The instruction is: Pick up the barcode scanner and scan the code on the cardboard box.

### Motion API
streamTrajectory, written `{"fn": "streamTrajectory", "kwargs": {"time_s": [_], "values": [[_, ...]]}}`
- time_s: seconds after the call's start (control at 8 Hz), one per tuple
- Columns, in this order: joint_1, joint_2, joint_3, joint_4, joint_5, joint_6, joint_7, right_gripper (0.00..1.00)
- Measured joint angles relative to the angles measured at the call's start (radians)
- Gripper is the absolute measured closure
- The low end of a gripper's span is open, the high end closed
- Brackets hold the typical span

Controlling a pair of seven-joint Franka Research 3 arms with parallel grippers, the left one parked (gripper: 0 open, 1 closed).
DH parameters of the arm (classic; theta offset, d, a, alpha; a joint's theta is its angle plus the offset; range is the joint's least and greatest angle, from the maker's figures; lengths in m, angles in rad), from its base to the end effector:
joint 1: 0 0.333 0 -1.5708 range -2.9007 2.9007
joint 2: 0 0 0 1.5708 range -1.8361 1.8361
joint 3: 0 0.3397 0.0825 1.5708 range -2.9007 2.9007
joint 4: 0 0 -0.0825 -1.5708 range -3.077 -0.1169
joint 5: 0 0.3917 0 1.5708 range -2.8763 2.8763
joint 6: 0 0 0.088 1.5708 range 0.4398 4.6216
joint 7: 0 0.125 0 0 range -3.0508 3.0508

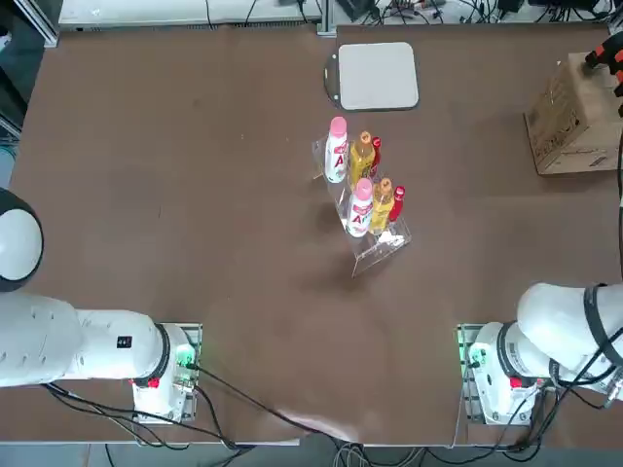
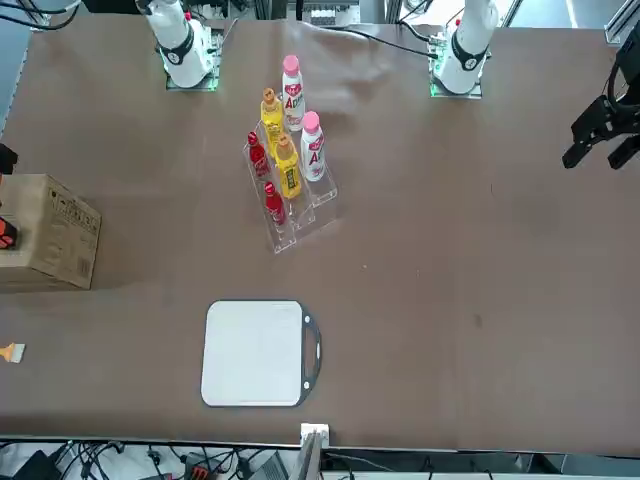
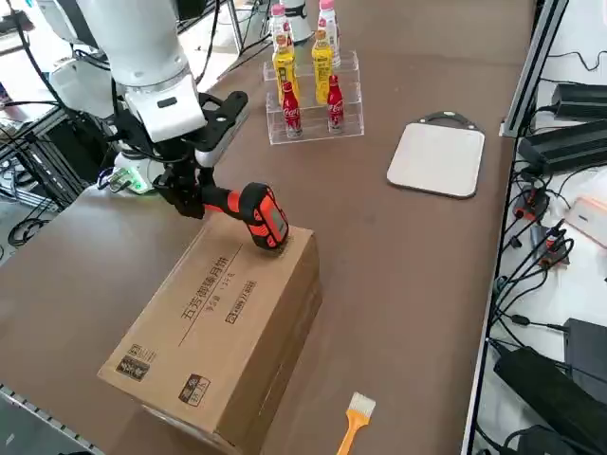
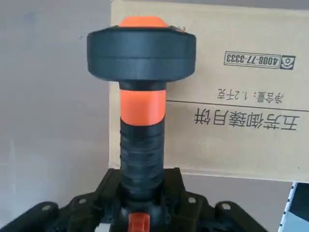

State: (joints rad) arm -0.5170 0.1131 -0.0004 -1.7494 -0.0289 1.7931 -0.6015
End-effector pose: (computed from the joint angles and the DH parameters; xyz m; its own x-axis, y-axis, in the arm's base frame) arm 0.5185 -0.2985 0.4968 0.9931 0.0917 -0.0729 0.0907 -0.9957 -0.0164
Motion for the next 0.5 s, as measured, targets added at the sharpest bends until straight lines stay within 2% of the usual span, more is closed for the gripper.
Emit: {"fn": "streamTrajectory", "kwargs": {"time_s": [0.5], "values": [[-0.002,0.000,0.000,0.000,0.000,0.000,-0.003,0.57]]}}
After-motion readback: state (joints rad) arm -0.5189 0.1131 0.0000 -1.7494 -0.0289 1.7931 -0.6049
